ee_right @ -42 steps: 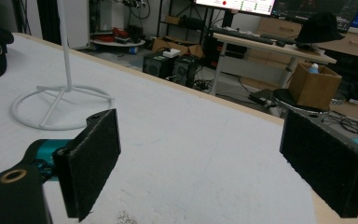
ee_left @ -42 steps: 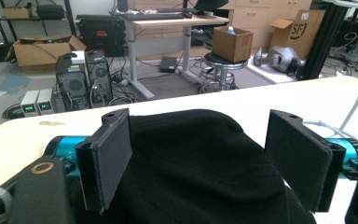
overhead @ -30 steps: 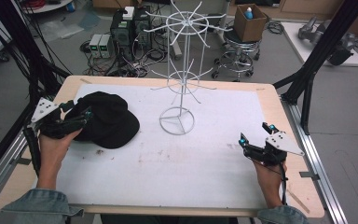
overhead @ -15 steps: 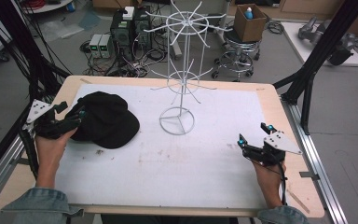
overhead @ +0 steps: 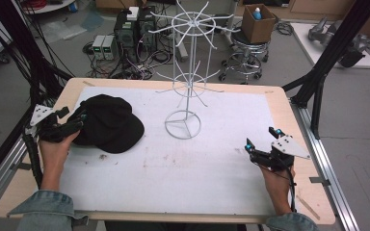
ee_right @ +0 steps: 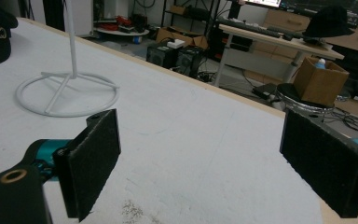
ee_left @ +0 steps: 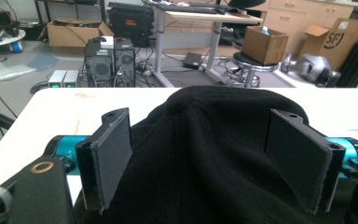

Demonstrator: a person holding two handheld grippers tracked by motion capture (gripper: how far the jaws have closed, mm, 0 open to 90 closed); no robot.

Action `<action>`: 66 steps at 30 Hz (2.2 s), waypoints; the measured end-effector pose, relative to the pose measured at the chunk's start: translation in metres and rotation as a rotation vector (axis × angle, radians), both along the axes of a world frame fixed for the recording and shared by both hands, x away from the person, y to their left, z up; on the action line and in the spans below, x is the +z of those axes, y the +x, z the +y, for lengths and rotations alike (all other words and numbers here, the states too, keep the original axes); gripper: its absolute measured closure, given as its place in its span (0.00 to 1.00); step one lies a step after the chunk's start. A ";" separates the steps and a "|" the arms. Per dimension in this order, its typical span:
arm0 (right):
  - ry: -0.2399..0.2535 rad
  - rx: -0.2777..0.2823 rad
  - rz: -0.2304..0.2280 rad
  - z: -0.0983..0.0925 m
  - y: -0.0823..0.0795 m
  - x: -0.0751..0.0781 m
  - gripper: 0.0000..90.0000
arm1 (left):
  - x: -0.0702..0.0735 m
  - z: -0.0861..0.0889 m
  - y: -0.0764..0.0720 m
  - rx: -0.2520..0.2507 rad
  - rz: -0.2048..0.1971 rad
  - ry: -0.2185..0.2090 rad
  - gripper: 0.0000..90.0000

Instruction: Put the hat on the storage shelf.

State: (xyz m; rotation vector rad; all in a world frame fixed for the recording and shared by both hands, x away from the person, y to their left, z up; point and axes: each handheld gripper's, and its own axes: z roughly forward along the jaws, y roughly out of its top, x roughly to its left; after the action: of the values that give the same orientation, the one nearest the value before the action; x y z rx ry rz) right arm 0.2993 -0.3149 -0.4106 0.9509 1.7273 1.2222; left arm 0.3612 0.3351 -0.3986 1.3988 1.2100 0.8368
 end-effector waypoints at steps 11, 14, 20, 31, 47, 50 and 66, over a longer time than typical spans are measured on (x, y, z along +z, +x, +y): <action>-0.001 0.002 0.015 0.000 0.000 -0.001 0.13 | -0.012 -0.001 0.014 0.043 0.003 0.011 0.24; -0.005 0.003 0.016 0.001 0.000 -0.001 0.13 | -0.016 -0.001 0.017 0.040 0.026 0.024 0.24; -0.005 0.003 0.013 0.001 0.000 -0.001 0.13 | -0.021 -0.004 0.022 0.039 0.064 0.044 0.29; -0.006 -0.004 0.005 0.001 0.000 0.000 0.13 | -0.024 -0.003 0.024 0.001 0.107 -0.007 0.60; -0.005 -0.004 0.011 0.001 0.000 0.000 0.13 | -0.016 0.000 0.018 -0.075 0.097 -0.125 0.89; -0.005 -0.002 0.011 0.001 0.000 -0.001 0.13 | -0.011 0.000 0.014 -0.119 0.036 -0.145 0.89; -0.007 0.001 0.013 0.000 0.001 -0.001 0.13 | 0.019 -0.009 0.002 -0.287 -0.149 -0.191 0.89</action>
State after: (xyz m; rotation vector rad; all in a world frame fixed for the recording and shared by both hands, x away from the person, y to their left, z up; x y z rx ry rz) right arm 0.2999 -0.3150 -0.4114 0.9563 1.7408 1.2123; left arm 0.3633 0.3263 -0.3797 1.2916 0.9231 0.5976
